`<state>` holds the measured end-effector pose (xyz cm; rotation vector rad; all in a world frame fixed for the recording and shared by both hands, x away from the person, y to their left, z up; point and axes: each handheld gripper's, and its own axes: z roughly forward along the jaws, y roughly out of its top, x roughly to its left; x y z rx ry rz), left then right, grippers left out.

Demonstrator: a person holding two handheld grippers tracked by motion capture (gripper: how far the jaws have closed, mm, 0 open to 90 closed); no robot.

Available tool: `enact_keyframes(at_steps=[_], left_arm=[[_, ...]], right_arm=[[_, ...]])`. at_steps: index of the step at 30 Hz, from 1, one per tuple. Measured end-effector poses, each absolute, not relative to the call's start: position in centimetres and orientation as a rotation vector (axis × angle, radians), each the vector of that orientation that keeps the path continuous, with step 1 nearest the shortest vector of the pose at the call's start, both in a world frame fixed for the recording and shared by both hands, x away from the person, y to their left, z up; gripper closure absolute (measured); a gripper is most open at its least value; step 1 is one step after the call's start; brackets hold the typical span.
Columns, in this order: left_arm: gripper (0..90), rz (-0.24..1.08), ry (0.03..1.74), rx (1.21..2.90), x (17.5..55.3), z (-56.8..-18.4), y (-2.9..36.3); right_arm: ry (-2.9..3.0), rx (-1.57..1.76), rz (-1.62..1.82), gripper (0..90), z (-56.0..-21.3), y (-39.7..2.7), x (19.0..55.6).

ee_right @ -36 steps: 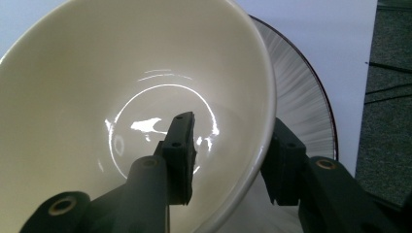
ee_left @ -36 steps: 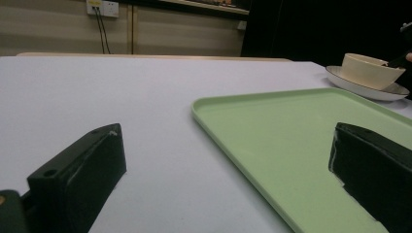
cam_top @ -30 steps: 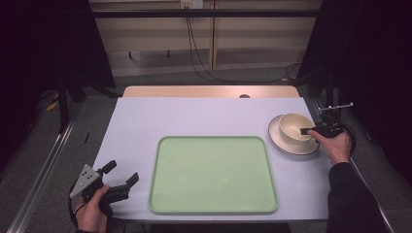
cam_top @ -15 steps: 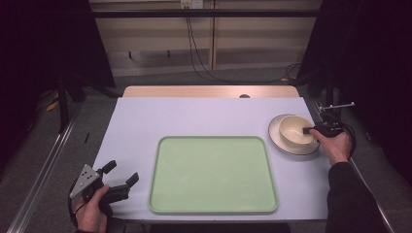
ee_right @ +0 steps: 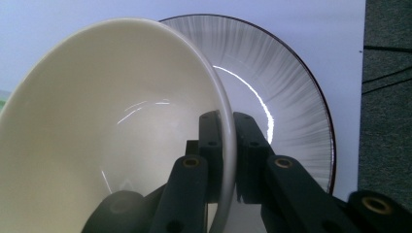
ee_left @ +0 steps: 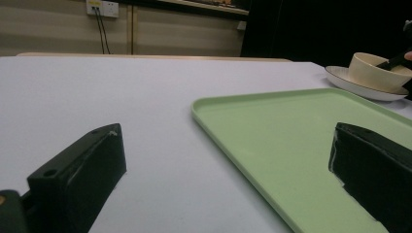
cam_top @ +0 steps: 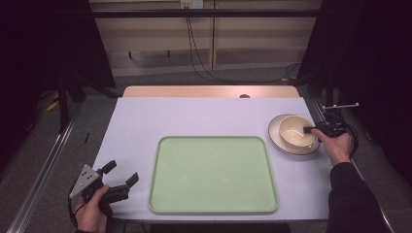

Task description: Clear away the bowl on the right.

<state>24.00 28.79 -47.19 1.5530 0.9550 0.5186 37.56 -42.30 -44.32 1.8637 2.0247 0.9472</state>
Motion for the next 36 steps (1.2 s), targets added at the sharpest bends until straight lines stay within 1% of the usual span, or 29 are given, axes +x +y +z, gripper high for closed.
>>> enact_keyframes(at_steps=[12, 36], left_arm=[[0.1, 0.519, 0.954, 1.553, 24.0, -47.2, 28.8], [0.1, 0.520, 0.958, 1.550, 23.9, -47.2, 28.8]], right_arm=[[1.966, 1.879, 1.017, 83.7, -43.7, -42.5, 37.1], [1.960, 1.762, 1.105, 83.6, -41.7, -42.6, 35.9]])
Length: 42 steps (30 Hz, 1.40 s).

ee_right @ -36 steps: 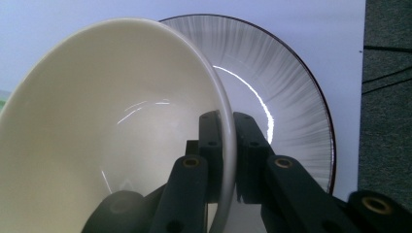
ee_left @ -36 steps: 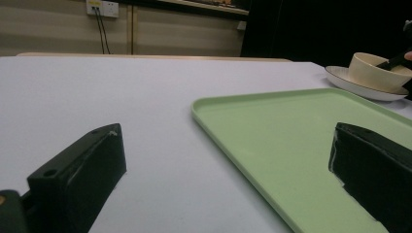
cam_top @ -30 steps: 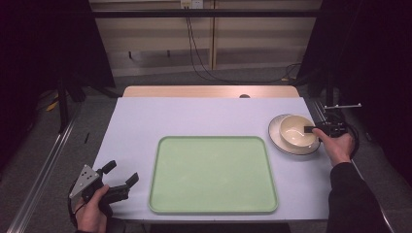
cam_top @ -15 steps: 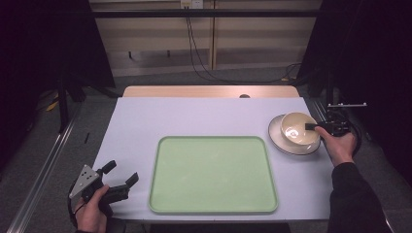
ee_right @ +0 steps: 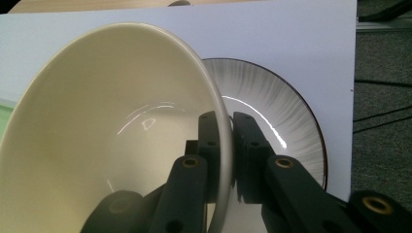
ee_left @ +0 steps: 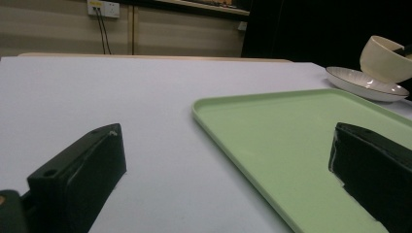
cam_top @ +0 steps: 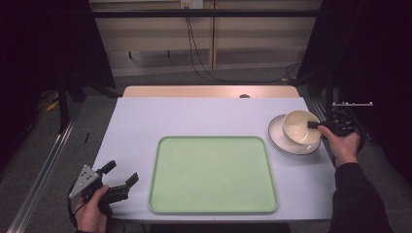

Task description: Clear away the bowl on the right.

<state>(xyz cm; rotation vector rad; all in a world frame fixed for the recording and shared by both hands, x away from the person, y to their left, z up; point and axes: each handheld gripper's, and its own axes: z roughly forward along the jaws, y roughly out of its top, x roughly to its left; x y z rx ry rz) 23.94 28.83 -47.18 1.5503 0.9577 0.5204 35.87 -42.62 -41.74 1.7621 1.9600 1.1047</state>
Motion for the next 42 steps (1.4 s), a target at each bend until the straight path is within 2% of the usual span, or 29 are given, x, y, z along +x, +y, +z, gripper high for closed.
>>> enact_keyframes(at_steps=[26, 42], left_arm=[[0.1, 0.523, 0.959, 1.550, 23.9, -47.2, 28.8], [0.1, 0.526, 0.944, 1.563, 23.9, -47.1, 28.8]], right_arm=[[2.027, 1.605, 1.203, 83.6, -38.6, -41.2, 34.1], [2.121, 1.480, 1.262, 83.5, -36.3, -38.1, 33.8]])
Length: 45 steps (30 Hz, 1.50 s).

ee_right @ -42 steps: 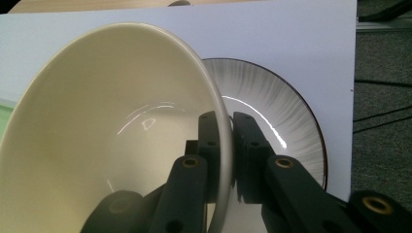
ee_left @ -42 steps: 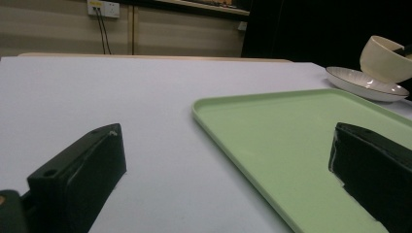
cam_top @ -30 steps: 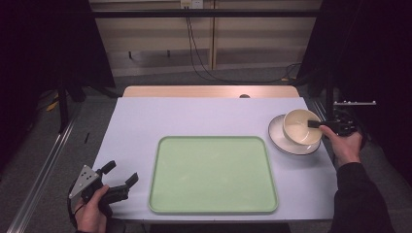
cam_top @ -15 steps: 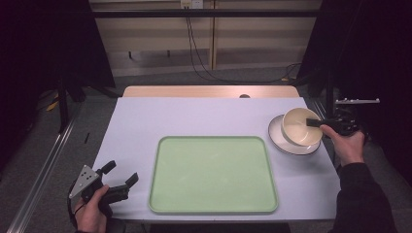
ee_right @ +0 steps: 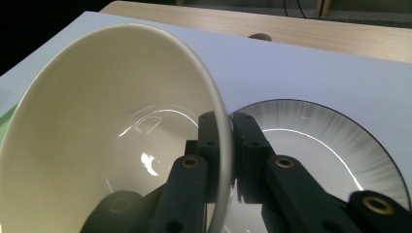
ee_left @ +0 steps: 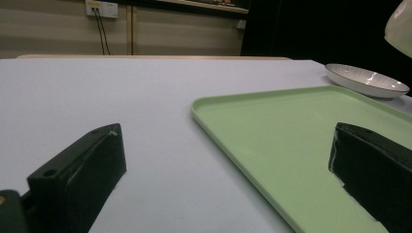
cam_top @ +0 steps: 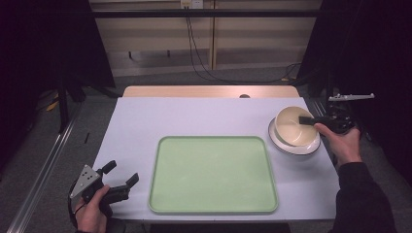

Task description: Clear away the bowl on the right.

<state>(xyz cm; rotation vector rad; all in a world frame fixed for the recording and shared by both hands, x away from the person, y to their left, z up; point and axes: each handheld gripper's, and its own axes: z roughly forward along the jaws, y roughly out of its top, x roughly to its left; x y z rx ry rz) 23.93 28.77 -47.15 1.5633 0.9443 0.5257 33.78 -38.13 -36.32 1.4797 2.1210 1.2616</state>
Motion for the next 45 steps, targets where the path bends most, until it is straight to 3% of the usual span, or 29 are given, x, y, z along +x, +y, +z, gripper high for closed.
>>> enact_keyframes(at_steps=[45], left_arm=[[0.1, 0.538, 0.942, 1.567, 24.0, -47.2, 28.7]], right_arm=[[2.306, 1.463, 1.240, 83.5, -37.2, -30.8, 37.5]])
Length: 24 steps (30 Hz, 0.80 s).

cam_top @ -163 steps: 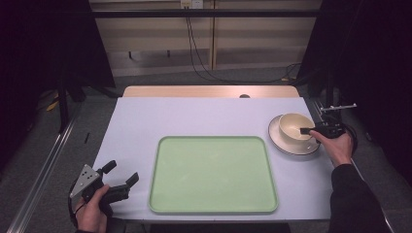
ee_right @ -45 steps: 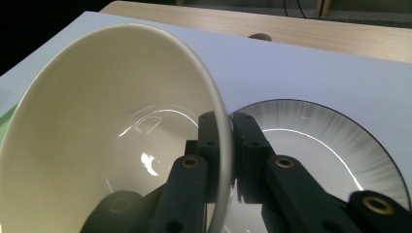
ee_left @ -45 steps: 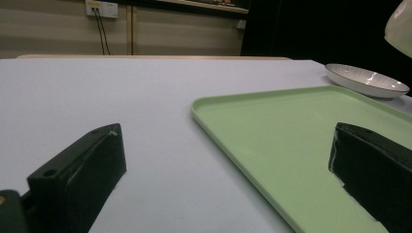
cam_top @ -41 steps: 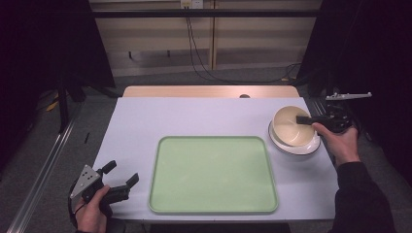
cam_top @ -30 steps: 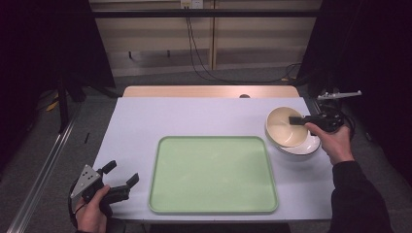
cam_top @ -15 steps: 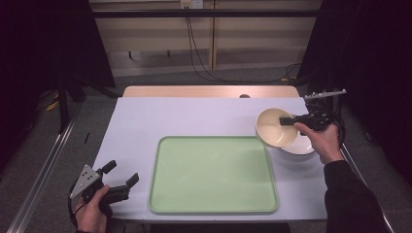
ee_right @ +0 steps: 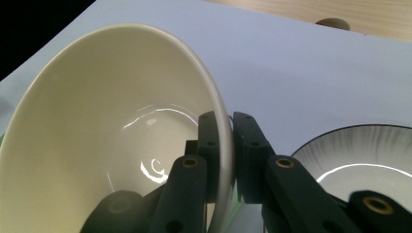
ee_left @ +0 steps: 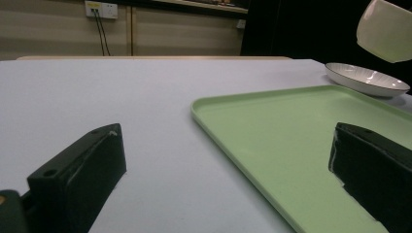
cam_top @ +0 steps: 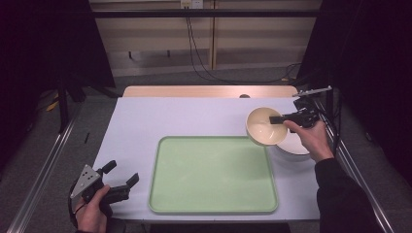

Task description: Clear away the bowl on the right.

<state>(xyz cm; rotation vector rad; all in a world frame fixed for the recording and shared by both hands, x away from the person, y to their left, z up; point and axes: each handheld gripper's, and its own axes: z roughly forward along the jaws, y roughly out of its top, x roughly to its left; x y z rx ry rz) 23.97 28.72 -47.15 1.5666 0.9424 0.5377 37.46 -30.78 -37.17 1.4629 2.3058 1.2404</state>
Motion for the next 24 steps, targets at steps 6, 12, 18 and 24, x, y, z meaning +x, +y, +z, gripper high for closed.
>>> enact_keyframes(at_steps=[6, 12, 18, 24], left_arm=[[0.1, 0.532, 0.941, 1.567, 24.0, -47.2, 28.7], [0.1, 0.535, 0.944, 1.564, 24.0, -47.2, 28.7], [0.1, 0.529, 0.944, 1.564, 24.0, -47.2, 28.7], [0.1, 0.527, 0.944, 1.563, 24.0, -47.2, 28.7]], right_arm=[[2.333, 1.473, 1.209, 83.5, -37.8, -30.0, 38.3], [2.362, 1.485, 1.177, 83.5, -38.7, -29.1, 38.9], [2.386, 1.495, 1.120, 83.4, -39.5, -28.4, 39.3], [2.407, 1.507, 1.105, 83.4, -40.3, -27.9, 39.6]])
